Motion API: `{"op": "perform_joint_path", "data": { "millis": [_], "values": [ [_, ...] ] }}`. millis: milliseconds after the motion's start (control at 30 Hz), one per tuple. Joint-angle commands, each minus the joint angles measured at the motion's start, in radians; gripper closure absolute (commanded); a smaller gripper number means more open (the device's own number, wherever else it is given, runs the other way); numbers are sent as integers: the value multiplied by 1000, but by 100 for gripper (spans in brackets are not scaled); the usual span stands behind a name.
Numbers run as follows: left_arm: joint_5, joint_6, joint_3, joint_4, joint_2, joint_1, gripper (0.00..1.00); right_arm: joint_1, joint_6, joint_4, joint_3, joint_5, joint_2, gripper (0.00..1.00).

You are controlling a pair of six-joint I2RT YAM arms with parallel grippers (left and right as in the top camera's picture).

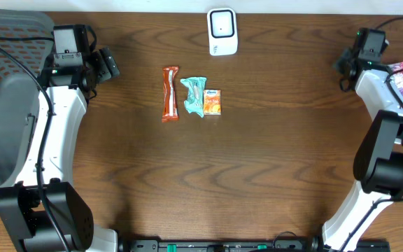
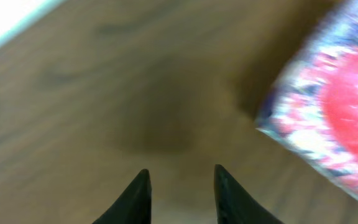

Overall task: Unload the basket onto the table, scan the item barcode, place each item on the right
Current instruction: 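Move the right gripper left to the small orange Kleenex box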

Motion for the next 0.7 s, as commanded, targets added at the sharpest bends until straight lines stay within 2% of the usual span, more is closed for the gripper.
{"op": "perform_joint_path", "data": {
  "millis": [0,67,133,233,300,500,567,667],
  "values": [
    [-9,-9,5,-2,5,4,2,30,-21,-19,22,-250,-36,61],
    [-9,-9,5,-2,5,4,2,54,-31,-44,21,-430,-32,49],
    [-9,-9,5,-2,5,4,2,80,-30,-71,21,-562,-30,42],
    [-9,-9,5,-2,5,4,2,135,-30,-116,20,-677,-29,29],
    [-9,-9,5,-2,5,4,2,183,-30,-145,20,-691,-29,24],
    [-9,-9,5,-2,5,4,2,320,-30,-197,20,-682,-29,17],
    [-9,-9,5,-2,5,4,2,358,-30,-197,20,-682,-29,5],
    [-9,-9,5,-2,5,4,2,401,-30,-198,20,-683,-29,1]
  ]
}}
